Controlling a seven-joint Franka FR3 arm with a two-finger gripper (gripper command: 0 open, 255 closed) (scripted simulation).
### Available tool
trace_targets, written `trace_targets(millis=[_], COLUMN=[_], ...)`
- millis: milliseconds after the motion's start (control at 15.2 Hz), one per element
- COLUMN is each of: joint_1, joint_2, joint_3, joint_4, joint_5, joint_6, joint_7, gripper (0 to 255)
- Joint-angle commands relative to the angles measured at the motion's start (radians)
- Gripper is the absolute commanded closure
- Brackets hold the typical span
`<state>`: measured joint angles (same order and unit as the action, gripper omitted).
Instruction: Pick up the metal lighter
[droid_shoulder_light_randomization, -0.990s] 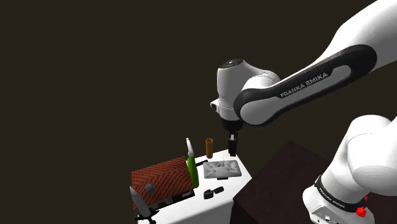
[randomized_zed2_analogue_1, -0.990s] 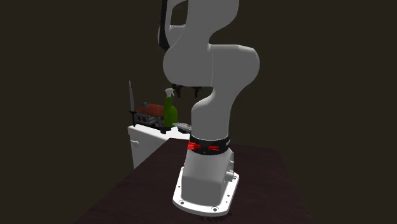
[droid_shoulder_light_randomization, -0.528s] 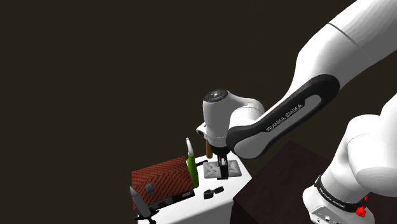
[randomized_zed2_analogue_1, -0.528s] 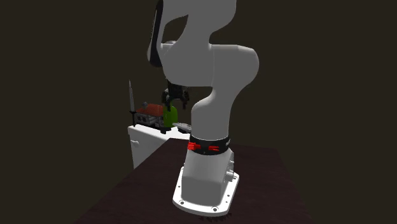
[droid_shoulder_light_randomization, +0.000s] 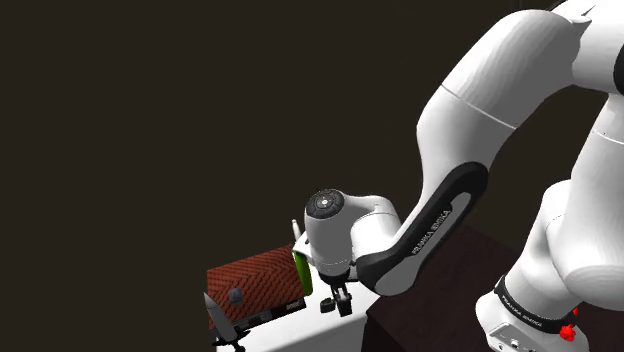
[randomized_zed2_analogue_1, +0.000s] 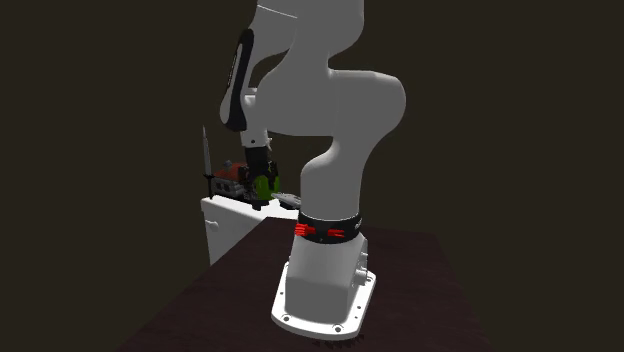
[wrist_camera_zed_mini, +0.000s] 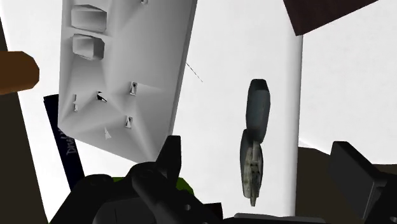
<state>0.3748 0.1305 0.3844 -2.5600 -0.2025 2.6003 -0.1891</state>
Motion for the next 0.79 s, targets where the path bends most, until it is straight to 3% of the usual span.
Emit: trace_targets(millis=[0,330,462,528,726], joint_1=[0.008,0.043,0.050,0.063,0.064], joint_2=[0.043,0.133,0.132,0.132,0.137], joint_3=[-0.009,-0.062,-0.068,-0.074,-0.076], joint_4=[0.003,0.016,0.016,-0.002,0.001], joint_5=[-0.038,-0.123,-0.119,-0.132,-0.136], joint_6=[0.024,0.092,0.093,0.110,0.112], joint_7=[0.023,0.087,0.084,0.106,0.107], gripper=[0,0,0,255,255])
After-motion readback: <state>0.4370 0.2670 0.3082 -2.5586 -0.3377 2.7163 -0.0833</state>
